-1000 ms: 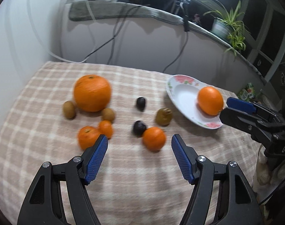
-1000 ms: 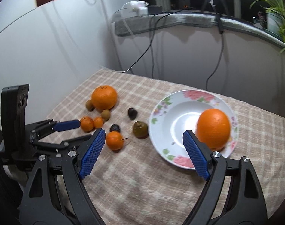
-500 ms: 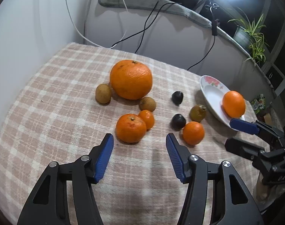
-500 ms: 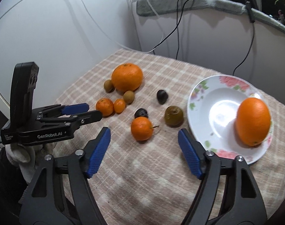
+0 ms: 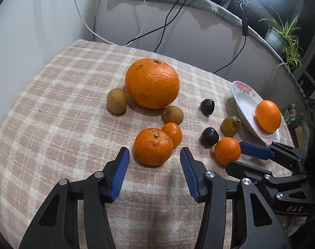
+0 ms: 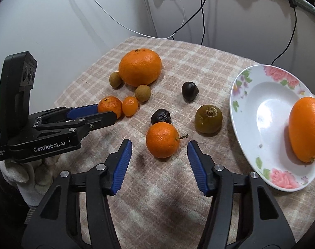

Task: Organize fruits
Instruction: 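Move the left gripper to a small mandarin and close on it, then carry the mandarin with the left gripper and release it onto the plate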

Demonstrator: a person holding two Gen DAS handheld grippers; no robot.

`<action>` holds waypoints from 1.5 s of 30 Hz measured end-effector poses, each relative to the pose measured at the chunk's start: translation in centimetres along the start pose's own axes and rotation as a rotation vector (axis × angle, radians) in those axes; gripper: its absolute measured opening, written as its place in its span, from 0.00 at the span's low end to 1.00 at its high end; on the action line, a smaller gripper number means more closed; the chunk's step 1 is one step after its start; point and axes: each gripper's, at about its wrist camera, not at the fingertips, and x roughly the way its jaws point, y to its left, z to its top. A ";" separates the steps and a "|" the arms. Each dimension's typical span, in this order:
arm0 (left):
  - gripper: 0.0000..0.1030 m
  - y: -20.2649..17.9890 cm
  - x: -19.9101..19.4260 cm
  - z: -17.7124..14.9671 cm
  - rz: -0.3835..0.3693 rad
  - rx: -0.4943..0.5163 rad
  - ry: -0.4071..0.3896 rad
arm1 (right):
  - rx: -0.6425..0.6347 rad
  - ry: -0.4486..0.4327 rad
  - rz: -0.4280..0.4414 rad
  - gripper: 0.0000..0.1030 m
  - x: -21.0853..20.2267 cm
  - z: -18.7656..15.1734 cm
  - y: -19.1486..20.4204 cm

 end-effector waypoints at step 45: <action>0.37 -4.1 -2.3 2.0 -0.094 0.049 -0.076 | 0.069 -0.114 -0.031 0.35 -6.4 -0.5 -2.9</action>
